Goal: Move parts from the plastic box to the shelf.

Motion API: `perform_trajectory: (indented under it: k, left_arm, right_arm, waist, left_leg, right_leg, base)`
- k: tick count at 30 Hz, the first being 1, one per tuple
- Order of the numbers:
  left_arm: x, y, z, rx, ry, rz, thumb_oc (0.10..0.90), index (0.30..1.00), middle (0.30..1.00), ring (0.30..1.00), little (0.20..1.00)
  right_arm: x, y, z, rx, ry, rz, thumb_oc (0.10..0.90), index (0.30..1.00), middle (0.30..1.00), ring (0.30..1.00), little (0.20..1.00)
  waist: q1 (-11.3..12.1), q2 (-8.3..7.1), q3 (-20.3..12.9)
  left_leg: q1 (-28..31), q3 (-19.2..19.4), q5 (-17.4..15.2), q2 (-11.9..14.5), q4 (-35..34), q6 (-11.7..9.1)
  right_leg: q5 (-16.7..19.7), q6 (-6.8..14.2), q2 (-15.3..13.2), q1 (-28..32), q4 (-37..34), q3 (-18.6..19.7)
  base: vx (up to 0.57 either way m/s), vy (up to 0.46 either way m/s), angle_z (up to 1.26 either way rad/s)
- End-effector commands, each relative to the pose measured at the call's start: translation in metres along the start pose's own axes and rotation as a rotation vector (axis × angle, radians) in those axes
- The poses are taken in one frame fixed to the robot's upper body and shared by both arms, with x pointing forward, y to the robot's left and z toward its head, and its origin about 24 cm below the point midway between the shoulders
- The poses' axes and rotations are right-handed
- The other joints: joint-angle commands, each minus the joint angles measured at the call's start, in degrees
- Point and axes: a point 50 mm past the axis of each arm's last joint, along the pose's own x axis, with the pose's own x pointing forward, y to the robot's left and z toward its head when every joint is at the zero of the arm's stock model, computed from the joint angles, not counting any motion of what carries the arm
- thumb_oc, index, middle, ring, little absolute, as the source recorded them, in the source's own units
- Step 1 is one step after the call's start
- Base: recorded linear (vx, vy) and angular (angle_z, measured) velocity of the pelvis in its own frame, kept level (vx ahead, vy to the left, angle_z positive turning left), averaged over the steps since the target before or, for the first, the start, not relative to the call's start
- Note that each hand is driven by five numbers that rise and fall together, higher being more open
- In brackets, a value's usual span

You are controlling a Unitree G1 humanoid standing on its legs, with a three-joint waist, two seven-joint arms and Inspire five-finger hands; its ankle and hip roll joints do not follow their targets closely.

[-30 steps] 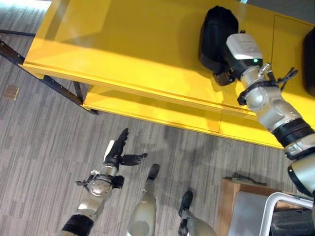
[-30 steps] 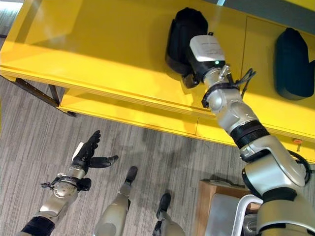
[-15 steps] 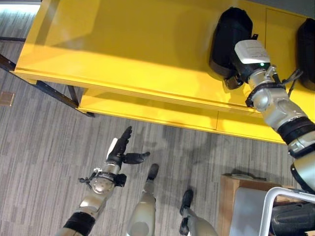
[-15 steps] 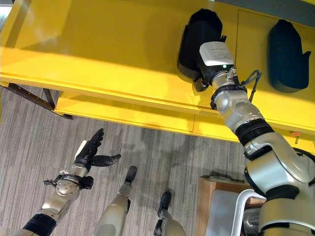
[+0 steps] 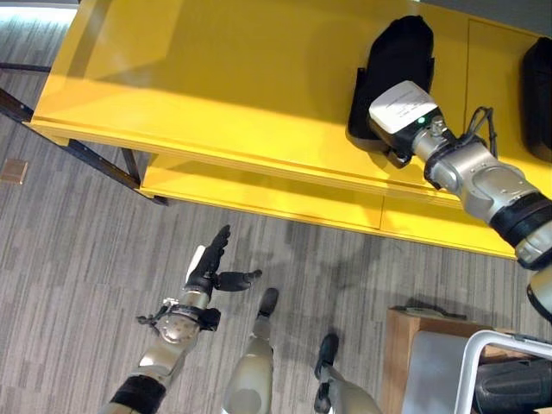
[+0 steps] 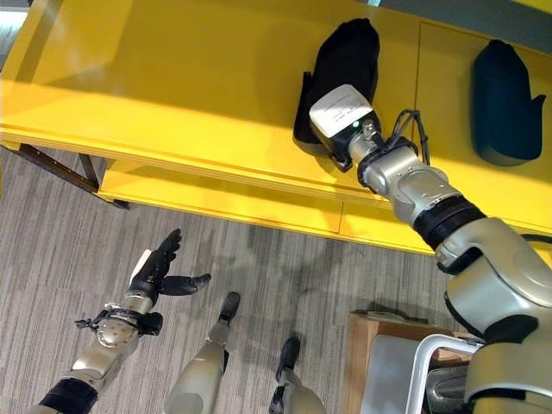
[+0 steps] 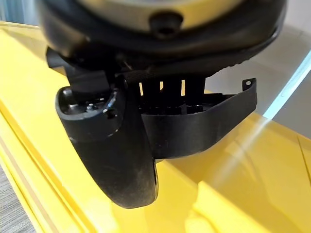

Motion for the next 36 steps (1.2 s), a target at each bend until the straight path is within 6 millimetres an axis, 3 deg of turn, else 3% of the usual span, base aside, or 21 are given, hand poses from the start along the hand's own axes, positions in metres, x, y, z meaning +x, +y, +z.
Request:
perform_trajectory:
  k: [1,15,17,18,26,36]
  left_arm:
    - [0.005,0.01,0.033,0.013,-0.192,0.02,0.9,1.0,1.0,1.0,1.0]
    - [0.006,0.007,0.031,0.011,-0.183,0.009,0.9,1.0,1.0,1.0,1.0]
    - [0.007,0.006,0.032,0.011,-0.185,0.005,0.9,1.0,1.0,1.0,1.0]
    - [0.007,0.006,0.033,0.012,-0.187,0.005,0.9,1.0,1.0,1.0,1.0]
    - [0.007,0.009,0.031,0.016,-0.179,0.015,0.9,1.0,1.0,1.0,1.0]
    - [0.007,0.015,0.029,0.038,-0.163,0.024,0.9,1.0,1.0,1.0,1.0]
  right_arm:
    - [-0.003,-0.011,-0.015,-0.11,0.012,0.005,0.4,0.3,0.3,0.3,0.3]
    - [-0.015,0.013,-0.046,-0.236,0.125,0.122,0.408,0.311,0.311,0.311,0.311]
    - [-0.015,0.014,-0.048,-0.267,0.129,0.134,0.637,0.632,0.632,0.632,0.632]
    - [-0.016,0.015,-0.049,-0.273,0.132,0.137,0.9,1.0,1.0,1.0,1.0]
    - [-0.016,0.007,-0.055,-0.225,0.165,0.089,0.9,1.0,1.0,1.0,1.0]
    - [-0.015,-0.021,-0.049,-0.214,0.112,0.008,0.9,1.0,1.0,1.0,1.0]
  waist:
    - [0.7,-1.32,-2.6]
    - [0.2,-1.17,-2.4]
    - [0.2,-1.15,-2.4]
    - [0.1,-1.13,-2.4]
    - [-0.3,-1.4,-2.6]
    - [-0.7,-2.26,-3.5]
  left_leg:
    - [-1.2,1.6,-2.2,4.4,4.0,-2.7]
    - [-1.3,2.0,-2.5,4.4,4.5,-2.6]
    - [-1.4,2.0,-2.5,4.4,4.6,-2.6]
    - [-1.3,2.0,-2.6,4.5,4.6,-2.6]
    - [-1.0,2.3,-2.6,4.5,4.7,-2.7]
    - [-0.2,2.4,-3.1,4.8,5.1,-2.7]
  right_leg:
    - [2.5,4.3,-6.5,0.1,3.6,-0.3]
    - [2.5,4.2,-6.5,-0.2,3.6,0.0]
    - [2.5,4.2,-6.5,-0.2,3.7,0.1]
    - [2.5,4.2,-6.6,-0.2,3.7,0.1]
    - [2.4,4.1,-6.5,0.0,3.8,0.4]
    - [2.0,4.0,-6.5,0.5,4.3,0.6]
  base:
    - [0.0,0.0,0.0]
    - [0.0,0.0,0.0]
    - [0.0,0.0,0.0]
    - [0.0,0.0,0.0]
    - [0.0,0.0,0.0]
    - [0.0,0.0,0.0]
